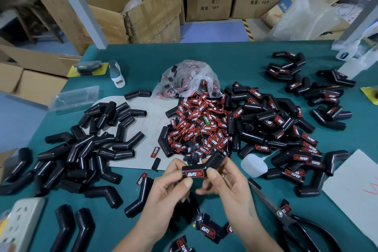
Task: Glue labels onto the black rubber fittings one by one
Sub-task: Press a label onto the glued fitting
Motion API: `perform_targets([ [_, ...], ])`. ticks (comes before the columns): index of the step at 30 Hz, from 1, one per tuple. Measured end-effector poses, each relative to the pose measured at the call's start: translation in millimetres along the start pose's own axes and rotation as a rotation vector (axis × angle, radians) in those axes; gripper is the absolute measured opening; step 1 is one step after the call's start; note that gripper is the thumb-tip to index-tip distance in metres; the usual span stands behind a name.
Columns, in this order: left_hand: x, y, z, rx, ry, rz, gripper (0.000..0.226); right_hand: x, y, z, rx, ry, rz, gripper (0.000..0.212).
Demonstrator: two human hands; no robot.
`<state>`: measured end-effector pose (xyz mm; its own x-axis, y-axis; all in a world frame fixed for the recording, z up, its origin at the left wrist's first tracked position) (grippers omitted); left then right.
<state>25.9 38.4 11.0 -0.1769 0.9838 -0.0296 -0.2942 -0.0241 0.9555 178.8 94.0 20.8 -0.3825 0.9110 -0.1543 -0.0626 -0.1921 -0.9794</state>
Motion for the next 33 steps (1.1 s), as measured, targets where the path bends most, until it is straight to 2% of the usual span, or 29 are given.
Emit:
perform_targets([
  [2,-0.8,-0.3,0.0,-0.001,0.002,0.005,0.036,-0.2,-0.7,-0.3,-0.004,0.001,-0.004,0.032],
  [5,-1.7,0.5,0.8,0.014,0.003,0.014,0.034,-0.8,-1.1,-0.2,-0.003,-0.001,-0.01,0.046],
  [8,-2.0,1.9,1.9,0.042,-0.009,0.028,0.032,-1.1,-0.9,-0.3,-0.011,-0.005,-0.018,0.051],
  [12,-0.5,2.3,1.9,0.086,-0.027,0.035,0.033,-1.5,-1.1,-0.5,-0.028,0.01,-0.05,0.043],
  [19,0.6,0.5,1.8,0.017,0.026,0.008,0.04,-3.5,0.6,1.1,-0.123,0.044,-0.152,0.023],
  [25,0.9,2.0,1.9,-0.025,0.037,0.014,0.042,-5.1,-1.1,2.1,-0.138,0.044,-0.182,0.03],
  [30,1.5,0.9,1.6,-0.044,0.07,0.04,0.03,-3.9,0.5,3.3,-0.149,0.067,-0.206,0.025],
  [33,1.9,1.2,3.6,-0.04,0.085,0.041,0.039,-4.4,1.8,3.0,-0.185,0.066,-0.225,0.027],
])
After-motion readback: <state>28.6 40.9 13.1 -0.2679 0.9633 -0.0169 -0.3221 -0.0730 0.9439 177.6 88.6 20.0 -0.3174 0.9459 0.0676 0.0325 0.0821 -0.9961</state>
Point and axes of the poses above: each hand's wrist, its own x-axis towards the middle knuckle, its own z-axis out of the palm, y = z × x, the point moved 3 cm from there along x, towards the middle knuckle, and after that the axes turned 9 degrees about -x, right-handed, at the moved point
